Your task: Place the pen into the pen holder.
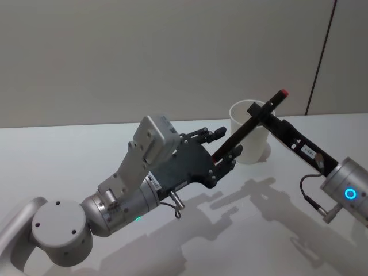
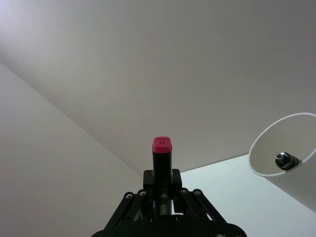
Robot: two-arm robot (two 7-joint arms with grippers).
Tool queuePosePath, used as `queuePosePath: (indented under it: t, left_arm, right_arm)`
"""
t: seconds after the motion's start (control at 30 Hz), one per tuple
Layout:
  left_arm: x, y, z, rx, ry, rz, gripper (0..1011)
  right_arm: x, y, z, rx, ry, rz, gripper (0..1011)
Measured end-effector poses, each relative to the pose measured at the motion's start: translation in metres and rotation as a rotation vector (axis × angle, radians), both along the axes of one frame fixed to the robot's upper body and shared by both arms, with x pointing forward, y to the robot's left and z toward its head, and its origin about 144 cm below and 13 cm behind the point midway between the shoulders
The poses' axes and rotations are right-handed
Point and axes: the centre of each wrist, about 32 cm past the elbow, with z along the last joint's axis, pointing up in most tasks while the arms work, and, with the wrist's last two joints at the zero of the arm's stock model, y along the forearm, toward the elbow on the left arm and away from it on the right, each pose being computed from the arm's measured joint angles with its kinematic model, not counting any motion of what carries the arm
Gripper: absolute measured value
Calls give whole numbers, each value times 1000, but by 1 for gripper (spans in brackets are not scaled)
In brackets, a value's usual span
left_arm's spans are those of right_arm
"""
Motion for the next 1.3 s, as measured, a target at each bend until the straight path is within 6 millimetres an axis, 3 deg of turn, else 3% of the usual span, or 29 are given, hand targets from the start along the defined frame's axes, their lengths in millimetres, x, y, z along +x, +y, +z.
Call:
queuePosePath:
  t: [0.27, 0.67, 1.3]
  left_arm:
    - [0, 0, 0, 0, 0, 0, 700]
    - [0, 0, 0, 0, 0, 0, 998]
    - [0, 0, 0, 0, 0, 0, 1001]
  right_arm:
    - [0, 0, 0, 0, 0, 0, 198]
    - [0, 0, 1, -4, -10, -5, 198]
    - [-3, 7, 11, -159, -172, -185, 198]
